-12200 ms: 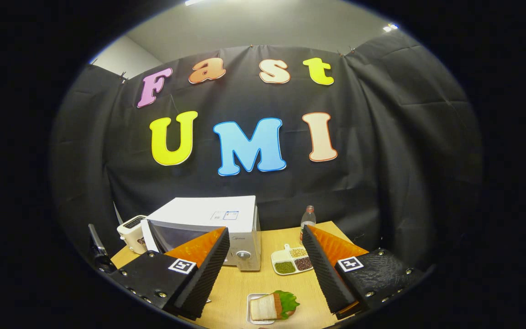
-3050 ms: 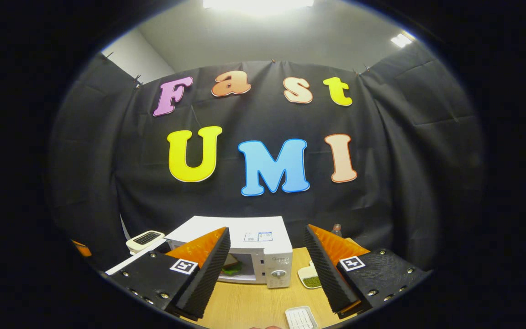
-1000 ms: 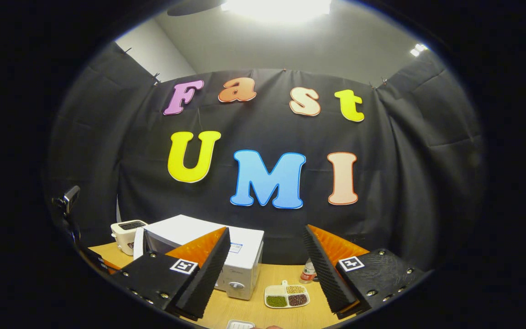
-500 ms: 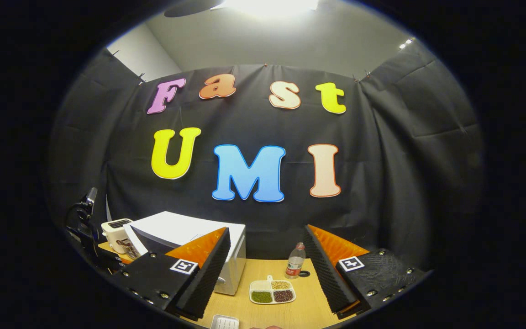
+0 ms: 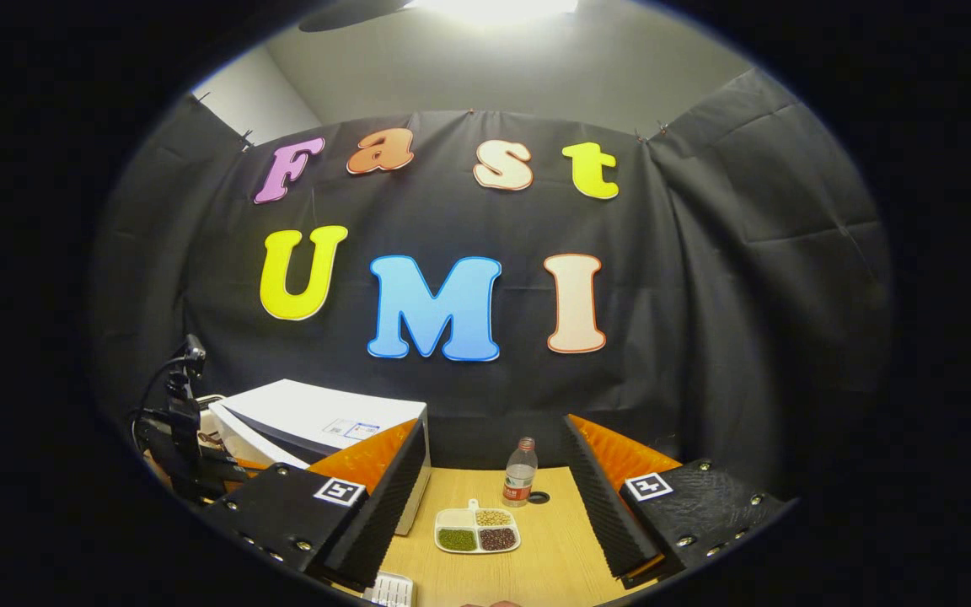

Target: Open the microwave oven with the left hand, put the food in, and close the microwave oven.

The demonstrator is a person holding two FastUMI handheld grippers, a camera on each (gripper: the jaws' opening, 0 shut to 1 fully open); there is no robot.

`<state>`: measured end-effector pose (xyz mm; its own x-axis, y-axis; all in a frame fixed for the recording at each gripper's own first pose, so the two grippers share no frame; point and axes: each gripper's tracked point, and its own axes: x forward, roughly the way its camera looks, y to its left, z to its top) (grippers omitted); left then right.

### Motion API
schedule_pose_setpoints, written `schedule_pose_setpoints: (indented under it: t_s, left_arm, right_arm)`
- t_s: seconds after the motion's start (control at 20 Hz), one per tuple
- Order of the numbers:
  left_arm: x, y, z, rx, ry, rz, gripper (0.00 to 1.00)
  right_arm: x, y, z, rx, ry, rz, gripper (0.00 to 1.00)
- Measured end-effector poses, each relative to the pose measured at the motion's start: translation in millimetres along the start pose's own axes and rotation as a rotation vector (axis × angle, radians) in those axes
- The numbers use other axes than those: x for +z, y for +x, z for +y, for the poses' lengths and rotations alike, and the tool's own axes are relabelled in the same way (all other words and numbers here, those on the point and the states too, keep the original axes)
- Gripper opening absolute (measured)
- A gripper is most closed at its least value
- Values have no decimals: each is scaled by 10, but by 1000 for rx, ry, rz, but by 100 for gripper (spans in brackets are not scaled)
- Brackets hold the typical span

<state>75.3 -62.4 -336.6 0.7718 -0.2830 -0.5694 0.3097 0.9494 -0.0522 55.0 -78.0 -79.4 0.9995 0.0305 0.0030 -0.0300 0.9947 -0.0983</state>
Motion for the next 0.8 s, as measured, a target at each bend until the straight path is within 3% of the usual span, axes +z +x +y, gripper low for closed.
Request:
schedule_pose_setpoints:
  t_s: [0.4, 0.8]
  left_arm:
    - [183, 448, 141, 81, -16, -22, 7]
    - [206, 502, 163, 99, -14, -22, 8]
  right_arm:
    - [-57, 68, -118, 56, -29, 15, 96]
    - [-122, 145, -159, 91, 10, 26, 96]
